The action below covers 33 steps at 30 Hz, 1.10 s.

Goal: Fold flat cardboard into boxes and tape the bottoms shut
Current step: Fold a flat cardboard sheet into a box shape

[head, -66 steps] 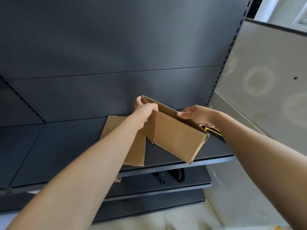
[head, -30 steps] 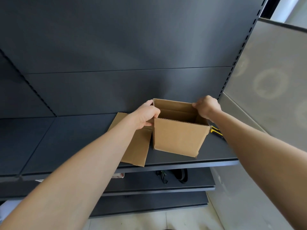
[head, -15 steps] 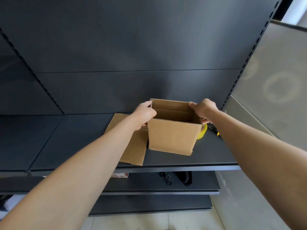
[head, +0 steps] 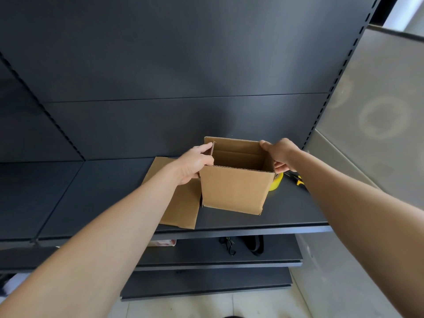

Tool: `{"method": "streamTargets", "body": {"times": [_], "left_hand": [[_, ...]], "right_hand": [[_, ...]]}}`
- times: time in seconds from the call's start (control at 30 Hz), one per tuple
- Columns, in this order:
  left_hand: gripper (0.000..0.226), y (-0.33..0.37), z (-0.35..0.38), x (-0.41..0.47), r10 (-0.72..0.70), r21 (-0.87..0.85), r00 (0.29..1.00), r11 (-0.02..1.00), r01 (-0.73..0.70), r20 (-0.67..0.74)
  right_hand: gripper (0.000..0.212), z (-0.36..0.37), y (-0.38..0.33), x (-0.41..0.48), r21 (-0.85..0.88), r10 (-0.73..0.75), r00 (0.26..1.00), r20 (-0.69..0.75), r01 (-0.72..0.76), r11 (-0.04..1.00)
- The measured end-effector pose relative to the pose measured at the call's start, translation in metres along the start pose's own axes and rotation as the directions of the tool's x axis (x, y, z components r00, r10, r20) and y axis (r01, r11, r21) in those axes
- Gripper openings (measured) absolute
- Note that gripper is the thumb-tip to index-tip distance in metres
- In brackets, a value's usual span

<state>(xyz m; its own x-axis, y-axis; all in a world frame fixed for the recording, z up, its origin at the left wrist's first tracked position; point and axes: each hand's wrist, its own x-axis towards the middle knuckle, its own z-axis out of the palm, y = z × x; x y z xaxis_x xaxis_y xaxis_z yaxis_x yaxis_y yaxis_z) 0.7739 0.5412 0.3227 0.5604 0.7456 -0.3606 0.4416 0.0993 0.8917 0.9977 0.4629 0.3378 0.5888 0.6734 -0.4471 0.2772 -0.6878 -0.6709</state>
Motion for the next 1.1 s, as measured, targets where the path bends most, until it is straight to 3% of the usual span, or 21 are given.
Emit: {"method": "streamTargets", "body": {"times": [0.2, 0.6, 1.1], "left_hand": [[0.068, -0.003, -0.004, -0.004, -0.009, -0.028, 0.999, 1.000, 0.010, 0.044], [0.063, -0.008, -0.003, -0.007, -0.005, -0.067, 0.997, 0.998, 0.010, 0.074], [0.048, -0.013, 0.009, -0.004, 0.065, 0.074, 0.998, 0.995, -0.066, 0.021]], "right_hand": [[0.056, 0.005, -0.002, -0.003, -0.062, -0.028, 0.998, 0.056, 0.031, 0.998], [0.056, 0.010, -0.005, 0.002, -0.150, -0.025, 0.995, -0.099, 0.010, 0.989], [0.058, 0.019, -0.009, 0.005, -0.219, -0.022, 0.986, -0.166, -0.015, 0.976]]}}
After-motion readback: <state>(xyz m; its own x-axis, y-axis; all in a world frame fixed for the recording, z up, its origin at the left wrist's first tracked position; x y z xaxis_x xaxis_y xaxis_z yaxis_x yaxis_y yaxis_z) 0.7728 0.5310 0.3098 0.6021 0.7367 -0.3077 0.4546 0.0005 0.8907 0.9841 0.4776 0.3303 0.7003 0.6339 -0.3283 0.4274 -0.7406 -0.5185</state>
